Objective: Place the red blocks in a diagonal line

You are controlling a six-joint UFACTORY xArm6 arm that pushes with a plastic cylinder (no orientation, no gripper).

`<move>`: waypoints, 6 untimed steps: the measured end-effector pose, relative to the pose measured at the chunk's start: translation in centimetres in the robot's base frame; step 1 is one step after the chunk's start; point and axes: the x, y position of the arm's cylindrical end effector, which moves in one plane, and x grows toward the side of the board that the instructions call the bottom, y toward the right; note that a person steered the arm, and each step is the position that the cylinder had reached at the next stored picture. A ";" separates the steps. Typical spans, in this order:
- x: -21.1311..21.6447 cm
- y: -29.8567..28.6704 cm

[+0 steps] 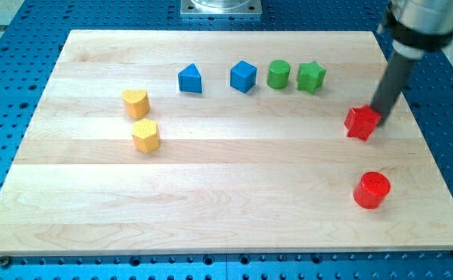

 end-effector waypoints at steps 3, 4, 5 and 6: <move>12.1 -7.4; 9.2 -12.9; 4.4 -8.7; 10.7 -12.6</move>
